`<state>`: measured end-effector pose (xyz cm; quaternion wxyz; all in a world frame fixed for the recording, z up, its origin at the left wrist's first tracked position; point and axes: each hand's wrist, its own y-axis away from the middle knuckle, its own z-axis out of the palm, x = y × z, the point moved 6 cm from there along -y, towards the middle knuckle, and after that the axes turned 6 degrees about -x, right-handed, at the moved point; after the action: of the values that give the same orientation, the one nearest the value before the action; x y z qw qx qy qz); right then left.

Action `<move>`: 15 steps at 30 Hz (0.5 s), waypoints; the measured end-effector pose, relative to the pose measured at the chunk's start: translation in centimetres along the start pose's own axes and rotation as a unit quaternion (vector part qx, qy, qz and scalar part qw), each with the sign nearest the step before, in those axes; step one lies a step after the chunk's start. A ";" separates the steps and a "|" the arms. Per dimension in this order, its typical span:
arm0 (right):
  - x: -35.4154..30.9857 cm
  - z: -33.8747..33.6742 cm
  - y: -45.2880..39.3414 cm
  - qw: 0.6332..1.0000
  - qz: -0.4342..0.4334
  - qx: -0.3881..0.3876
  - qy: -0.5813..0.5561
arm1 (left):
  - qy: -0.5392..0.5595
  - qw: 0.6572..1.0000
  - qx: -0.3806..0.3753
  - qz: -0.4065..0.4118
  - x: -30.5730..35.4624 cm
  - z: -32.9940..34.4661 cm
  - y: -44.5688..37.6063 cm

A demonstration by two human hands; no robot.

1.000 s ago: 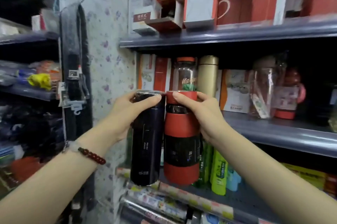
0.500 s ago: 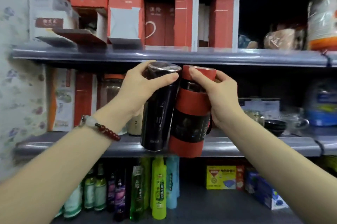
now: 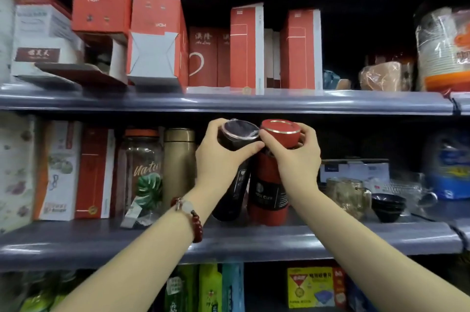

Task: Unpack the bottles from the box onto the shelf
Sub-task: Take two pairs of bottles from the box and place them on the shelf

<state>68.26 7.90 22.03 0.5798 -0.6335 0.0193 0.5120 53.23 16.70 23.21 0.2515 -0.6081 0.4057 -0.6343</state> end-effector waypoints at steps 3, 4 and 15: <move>1.6 0.6 -0.4 1.000 0.024 0.001 0.020 | -0.013 1.000 0.015 -0.020 -1.2 0.5 -0.4; 1.9 0.8 -0.6 0.999 0.027 -0.002 0.027 | -0.018 0.999 0.019 -0.023 -1.4 0.7 -0.7; 5.0 3.0 -3.4 0.972 0.070 -0.213 0.069 | 0.023 0.981 -0.125 -0.146 -5.3 2.3 -3.5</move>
<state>70.85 14.07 21.68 0.3916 -0.7734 -0.0058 0.4985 56.75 22.39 22.91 0.0688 -0.6729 0.3942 -0.6221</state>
